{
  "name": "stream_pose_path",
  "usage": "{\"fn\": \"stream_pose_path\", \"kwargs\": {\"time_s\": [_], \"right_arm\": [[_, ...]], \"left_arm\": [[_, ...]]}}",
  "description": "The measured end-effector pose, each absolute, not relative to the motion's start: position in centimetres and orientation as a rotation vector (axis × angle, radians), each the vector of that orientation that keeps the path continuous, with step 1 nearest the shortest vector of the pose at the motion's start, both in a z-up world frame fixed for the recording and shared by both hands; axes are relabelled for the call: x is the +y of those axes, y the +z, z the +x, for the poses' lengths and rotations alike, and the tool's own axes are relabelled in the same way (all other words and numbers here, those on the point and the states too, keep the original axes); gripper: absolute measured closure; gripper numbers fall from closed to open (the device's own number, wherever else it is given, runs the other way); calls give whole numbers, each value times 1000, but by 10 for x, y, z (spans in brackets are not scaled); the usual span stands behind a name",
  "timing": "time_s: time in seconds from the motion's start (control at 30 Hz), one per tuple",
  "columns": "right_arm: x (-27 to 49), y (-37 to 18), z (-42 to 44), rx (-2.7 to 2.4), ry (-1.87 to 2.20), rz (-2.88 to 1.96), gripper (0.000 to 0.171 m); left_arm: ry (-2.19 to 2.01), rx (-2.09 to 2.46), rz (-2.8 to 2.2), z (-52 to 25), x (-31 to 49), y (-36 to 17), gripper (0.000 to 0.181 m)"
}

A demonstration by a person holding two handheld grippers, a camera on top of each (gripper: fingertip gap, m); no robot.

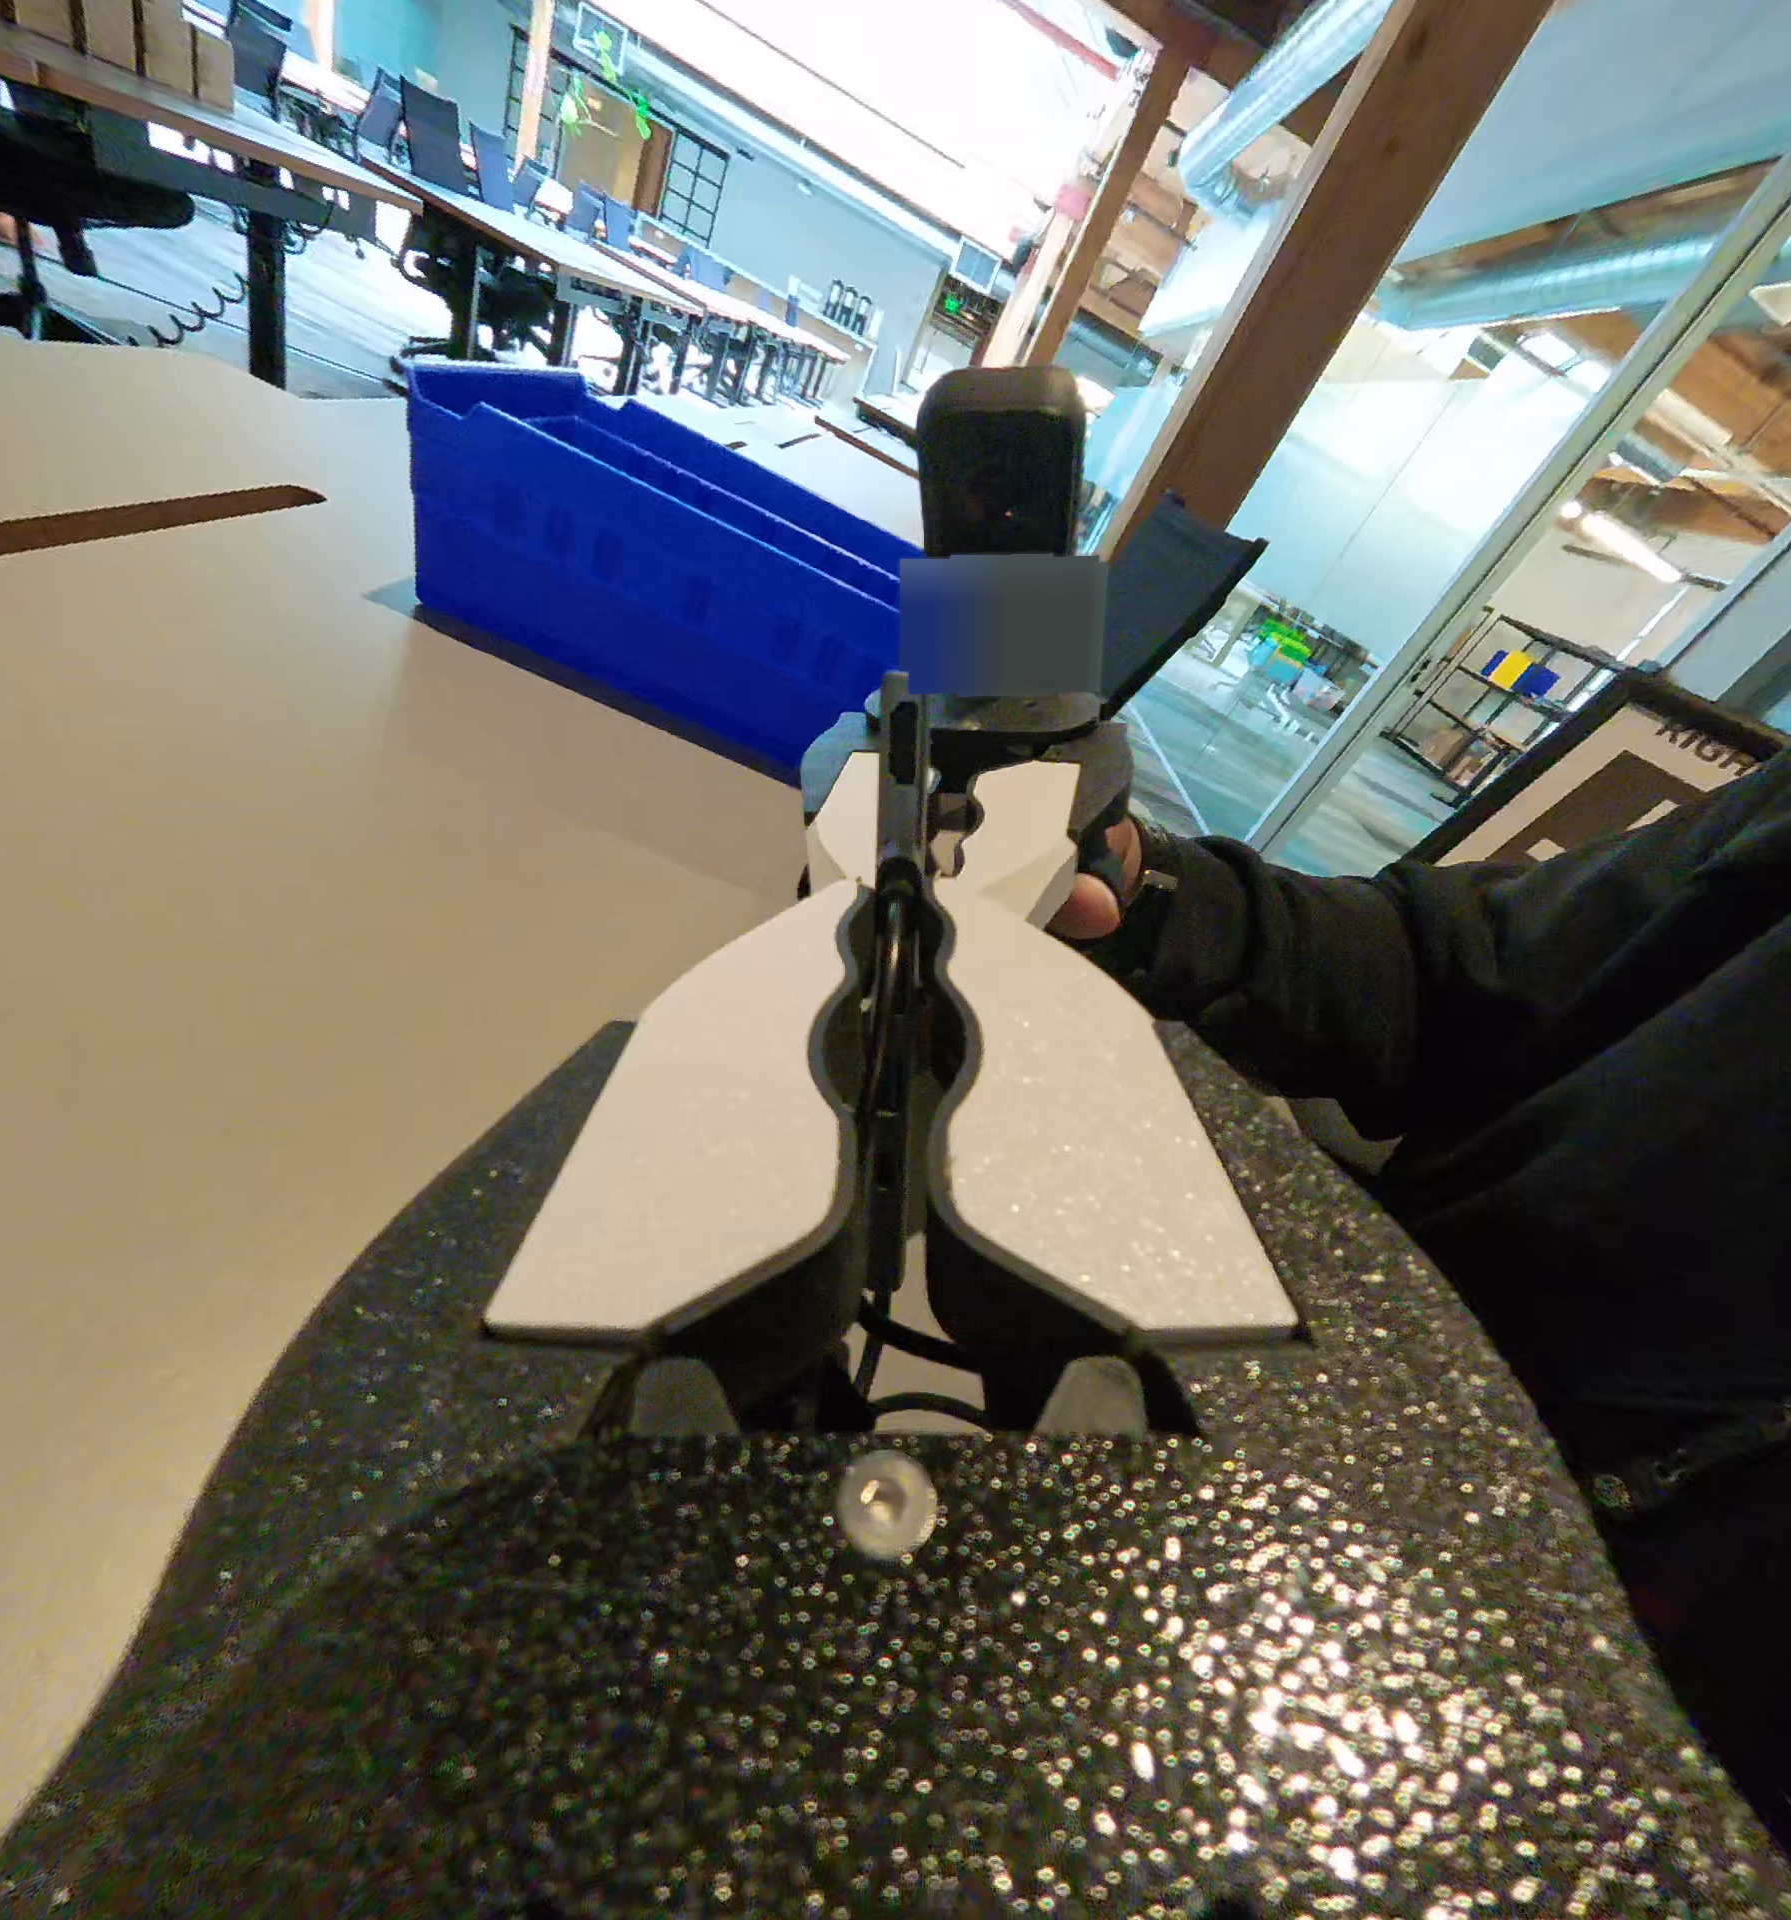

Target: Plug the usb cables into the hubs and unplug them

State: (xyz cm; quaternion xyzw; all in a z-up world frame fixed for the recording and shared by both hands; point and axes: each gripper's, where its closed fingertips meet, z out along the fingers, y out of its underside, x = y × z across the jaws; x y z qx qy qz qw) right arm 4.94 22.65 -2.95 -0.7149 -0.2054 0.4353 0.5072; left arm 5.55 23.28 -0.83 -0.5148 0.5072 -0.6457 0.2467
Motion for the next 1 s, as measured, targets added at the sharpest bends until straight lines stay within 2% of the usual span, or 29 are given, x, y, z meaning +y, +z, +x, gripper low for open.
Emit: {"fn": "stream_pose_path", "kwargs": {"time_s": [0.17, 0.3, 0.6, 0.73, 1.0], "right_arm": [[228, -14, 56, -443, 1053, -1628, 152], [228, -12, 58, -450, 1046, -1605, 159], [229, -14, 60, -449, 1055, -1621, 159], [230, -12, 64, -430, 1036, -1616, 153], [230, -13, 64, -427, 1059, -1619, 158]], "left_arm": [[-1714, 1383, -1392, 59, 231, -8, 175], [-1725, 1404, -1384, 60, 225, -9, 175], [-1708, 1397, -1408, 62, 225, -11, 175], [-1721, 1349, -1435, 62, 232, -10, 175], [-1763, 1334, -1449, 59, 233, -8, 175]]}}
